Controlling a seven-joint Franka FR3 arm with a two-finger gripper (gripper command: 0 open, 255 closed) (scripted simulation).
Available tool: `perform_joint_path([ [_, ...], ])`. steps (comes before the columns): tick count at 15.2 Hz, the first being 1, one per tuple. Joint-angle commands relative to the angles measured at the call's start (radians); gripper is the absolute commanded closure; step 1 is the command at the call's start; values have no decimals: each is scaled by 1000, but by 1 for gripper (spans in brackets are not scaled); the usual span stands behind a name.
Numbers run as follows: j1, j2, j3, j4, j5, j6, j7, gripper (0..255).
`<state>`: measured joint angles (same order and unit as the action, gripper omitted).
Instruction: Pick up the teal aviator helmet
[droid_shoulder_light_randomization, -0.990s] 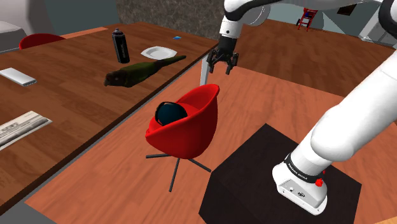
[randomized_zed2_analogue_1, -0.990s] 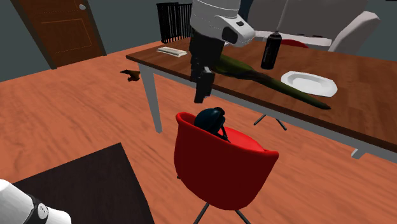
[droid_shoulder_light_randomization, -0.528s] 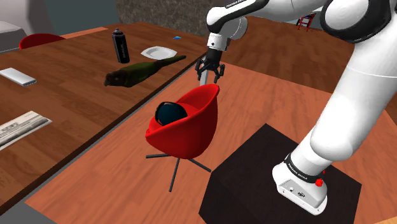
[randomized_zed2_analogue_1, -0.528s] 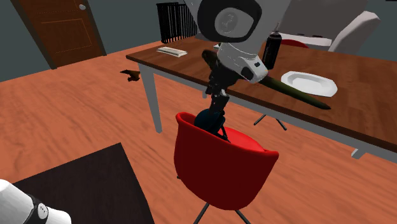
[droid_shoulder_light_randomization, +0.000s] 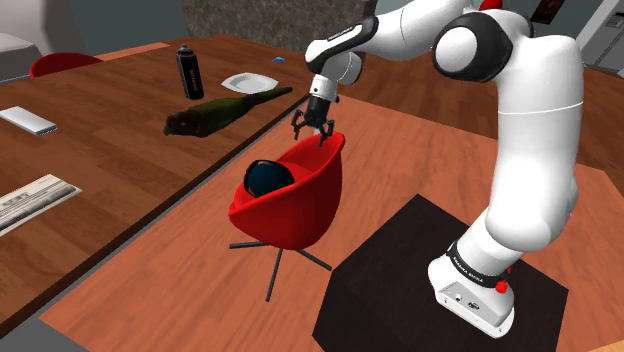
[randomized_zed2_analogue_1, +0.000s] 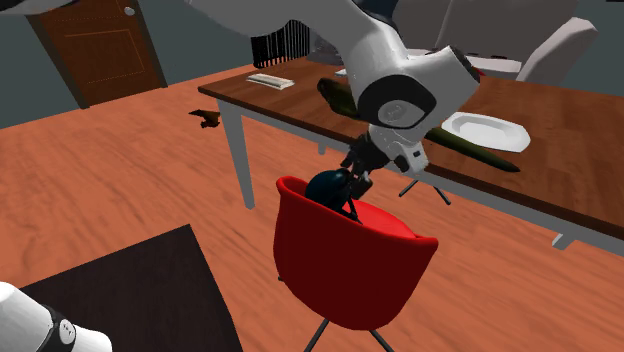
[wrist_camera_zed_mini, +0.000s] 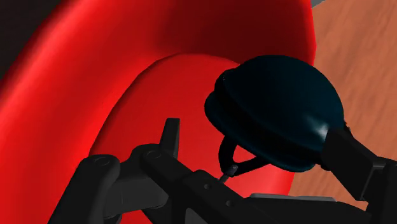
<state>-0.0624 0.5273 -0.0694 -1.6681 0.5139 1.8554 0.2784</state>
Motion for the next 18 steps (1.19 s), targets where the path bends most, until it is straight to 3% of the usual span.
perform_joint_path([
  [1,-11,89,11,80,35,-17,23,0],
  [7,-49,363,47,345,120,-70,98,0],
  [12,-79,634,85,652,171,-139,197,0],
  [18,-80,718,90,726,171,-133,197,0],
])
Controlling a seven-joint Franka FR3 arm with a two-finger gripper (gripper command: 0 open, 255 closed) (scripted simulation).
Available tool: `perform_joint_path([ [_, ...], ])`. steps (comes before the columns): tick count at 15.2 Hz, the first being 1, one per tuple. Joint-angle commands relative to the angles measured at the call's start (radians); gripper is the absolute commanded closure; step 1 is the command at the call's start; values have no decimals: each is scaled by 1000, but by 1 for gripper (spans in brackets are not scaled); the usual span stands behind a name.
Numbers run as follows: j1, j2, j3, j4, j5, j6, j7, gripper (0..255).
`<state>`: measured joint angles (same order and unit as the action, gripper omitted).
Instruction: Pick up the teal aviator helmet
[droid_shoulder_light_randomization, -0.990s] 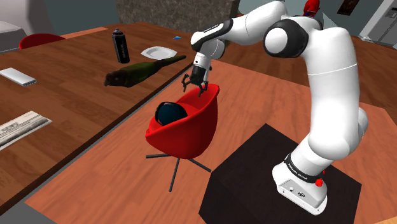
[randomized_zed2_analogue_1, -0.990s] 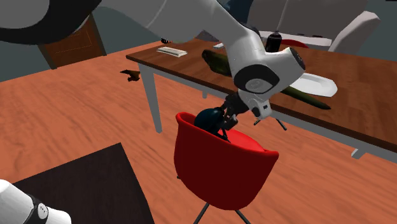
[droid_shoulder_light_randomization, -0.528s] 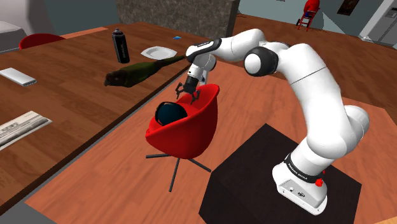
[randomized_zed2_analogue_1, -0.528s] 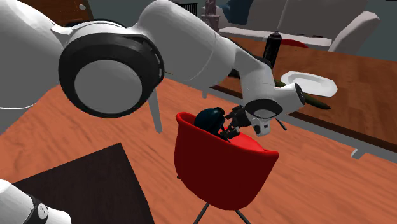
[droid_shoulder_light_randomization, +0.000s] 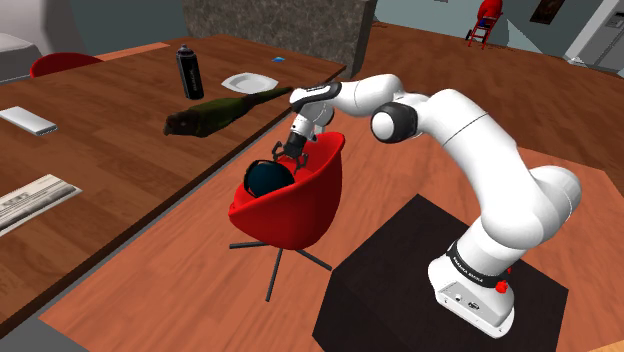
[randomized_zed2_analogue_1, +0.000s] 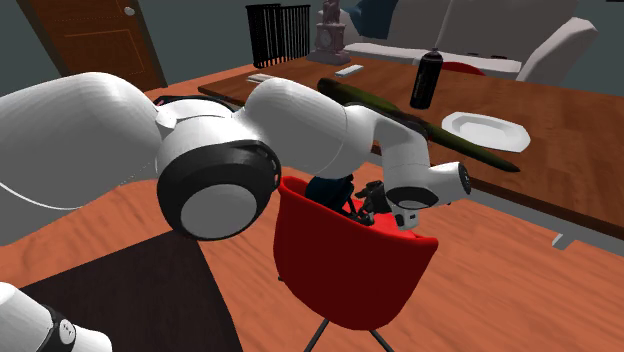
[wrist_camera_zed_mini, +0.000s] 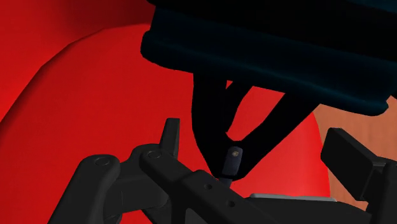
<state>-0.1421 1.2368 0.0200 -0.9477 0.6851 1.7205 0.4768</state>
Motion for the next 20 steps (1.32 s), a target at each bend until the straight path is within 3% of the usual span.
perform_joint_path([
  [1,-1,22,1,18,0,3,-3,0],
  [4,-1,46,2,40,-1,5,-4,0],
  [5,0,48,2,43,-1,4,-2,255],
  [14,-1,46,2,40,-1,5,-4,255],
  [20,-1,-37,-1,-31,1,-5,3,255],
])
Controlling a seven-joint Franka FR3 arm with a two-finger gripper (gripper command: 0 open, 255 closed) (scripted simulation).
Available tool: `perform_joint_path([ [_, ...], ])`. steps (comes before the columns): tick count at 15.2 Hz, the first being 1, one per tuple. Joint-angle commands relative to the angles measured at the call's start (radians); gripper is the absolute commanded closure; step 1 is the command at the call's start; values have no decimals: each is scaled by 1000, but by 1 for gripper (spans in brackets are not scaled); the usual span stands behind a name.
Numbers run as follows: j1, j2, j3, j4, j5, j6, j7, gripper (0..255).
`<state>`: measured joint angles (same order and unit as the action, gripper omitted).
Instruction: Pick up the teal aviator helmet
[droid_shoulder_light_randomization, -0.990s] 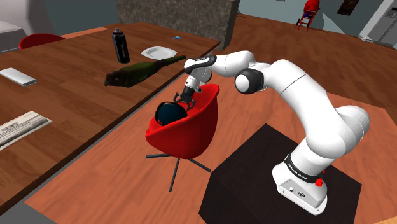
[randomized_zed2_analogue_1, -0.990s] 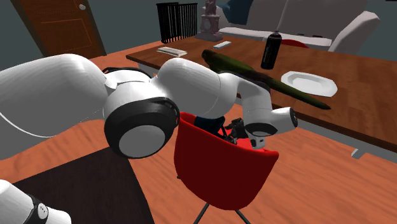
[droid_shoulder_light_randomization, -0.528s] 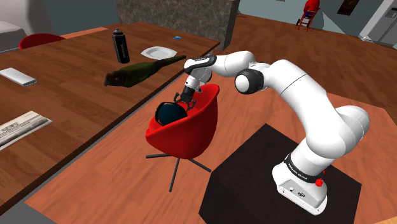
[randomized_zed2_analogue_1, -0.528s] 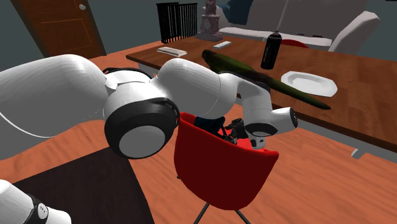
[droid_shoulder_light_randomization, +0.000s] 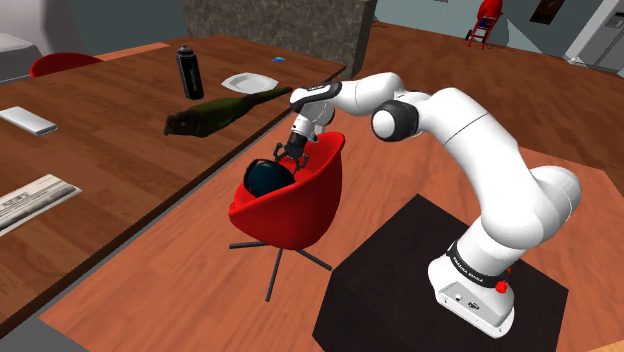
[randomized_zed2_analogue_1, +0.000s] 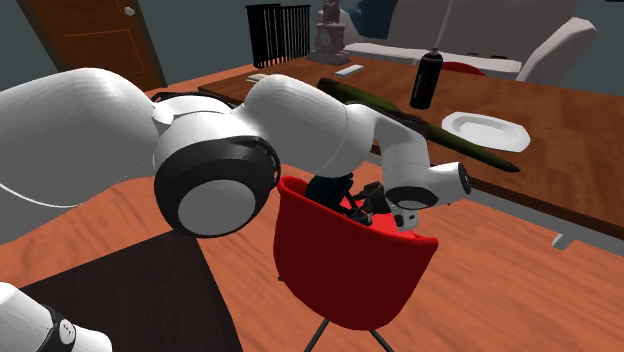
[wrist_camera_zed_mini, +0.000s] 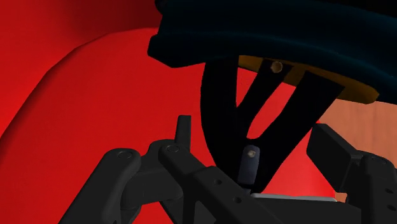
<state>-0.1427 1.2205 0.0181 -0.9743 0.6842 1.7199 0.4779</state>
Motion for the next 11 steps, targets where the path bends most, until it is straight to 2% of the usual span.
perform_joint_path([
  [1,0,-34,1,-14,2,-7,4,255],
  [11,-2,-127,-1,-76,0,-33,23,255],
])
